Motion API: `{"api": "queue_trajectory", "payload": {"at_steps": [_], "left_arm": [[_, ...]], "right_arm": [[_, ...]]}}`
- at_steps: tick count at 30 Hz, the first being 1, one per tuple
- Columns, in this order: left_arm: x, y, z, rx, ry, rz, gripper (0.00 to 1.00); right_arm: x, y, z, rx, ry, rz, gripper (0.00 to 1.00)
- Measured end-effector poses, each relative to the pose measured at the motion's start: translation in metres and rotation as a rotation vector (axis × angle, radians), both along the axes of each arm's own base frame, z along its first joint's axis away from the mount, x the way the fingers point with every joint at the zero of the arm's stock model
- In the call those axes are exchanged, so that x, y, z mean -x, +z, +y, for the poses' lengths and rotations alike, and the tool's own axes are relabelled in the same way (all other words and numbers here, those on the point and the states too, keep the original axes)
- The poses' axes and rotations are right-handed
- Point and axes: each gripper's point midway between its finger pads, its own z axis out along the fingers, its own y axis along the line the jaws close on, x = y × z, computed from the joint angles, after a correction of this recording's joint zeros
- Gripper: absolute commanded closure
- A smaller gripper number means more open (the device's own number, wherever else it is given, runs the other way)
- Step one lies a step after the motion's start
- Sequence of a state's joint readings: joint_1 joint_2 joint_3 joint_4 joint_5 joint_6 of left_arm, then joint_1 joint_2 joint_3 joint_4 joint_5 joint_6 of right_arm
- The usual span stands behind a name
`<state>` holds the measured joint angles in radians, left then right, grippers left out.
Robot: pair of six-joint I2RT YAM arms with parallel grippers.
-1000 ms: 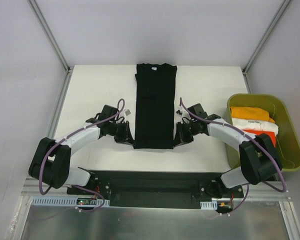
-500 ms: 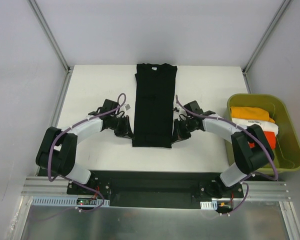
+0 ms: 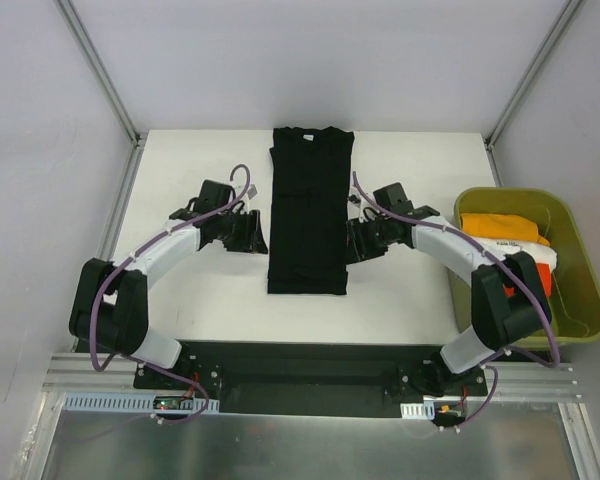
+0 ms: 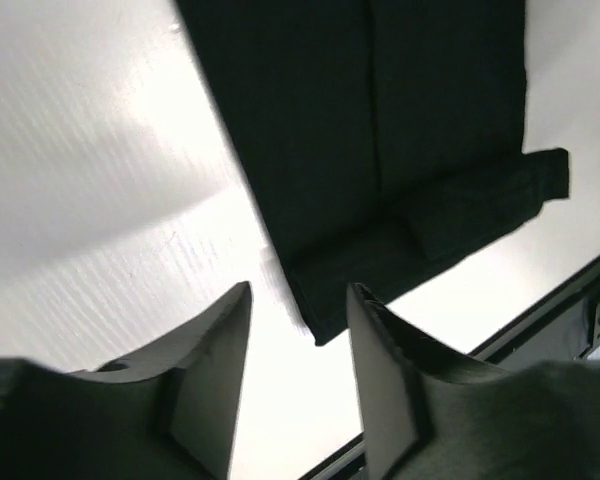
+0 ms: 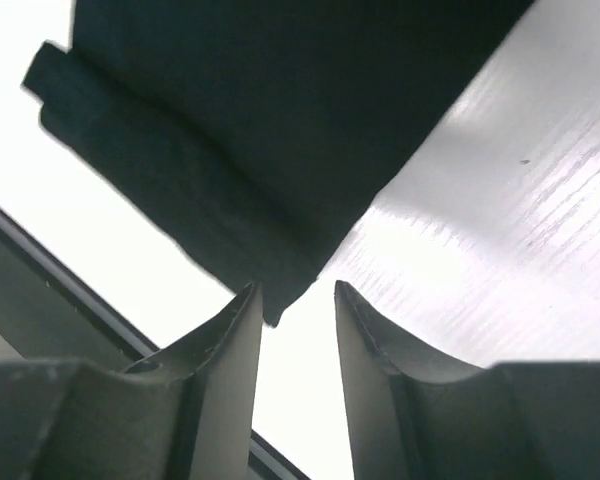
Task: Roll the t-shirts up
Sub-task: Roll the T-shirt to the center of the board.
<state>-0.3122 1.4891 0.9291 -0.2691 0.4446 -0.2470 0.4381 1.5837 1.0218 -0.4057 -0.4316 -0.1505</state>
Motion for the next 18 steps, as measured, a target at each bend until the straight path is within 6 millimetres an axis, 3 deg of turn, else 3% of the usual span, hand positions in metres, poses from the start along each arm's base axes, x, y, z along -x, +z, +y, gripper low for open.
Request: {"api": "queue_trajectory", "payload": {"at_steps": [3,4,8,13,18], "left_arm": [[0.006,0.015,-0.003,0.032,-0.048,-0.045,0.97],[0.01,0.019,-0.006,0.053,-0.075,-0.054,1.0],[0.033,0.015,-0.016,0.131,-0.168,-0.016,1.0],[0.059,-0.002,-0.022,0.19,-0.255,0.071,1.0],[0.066,-0.015,-0.025,0.213,-0.291,0.118,1.0]], "right_arm": [[0.007,0.015,0.003,-0.01,0.076,-0.059,0.77],[0.011,0.019,0.006,-0.023,0.098,-0.069,0.8],[0.03,0.016,0.02,-0.056,0.168,-0.06,0.87],[0.069,-0.001,0.038,-0.071,0.269,0.011,0.9],[0.074,-0.013,0.049,-0.076,0.296,0.04,0.91]]}}
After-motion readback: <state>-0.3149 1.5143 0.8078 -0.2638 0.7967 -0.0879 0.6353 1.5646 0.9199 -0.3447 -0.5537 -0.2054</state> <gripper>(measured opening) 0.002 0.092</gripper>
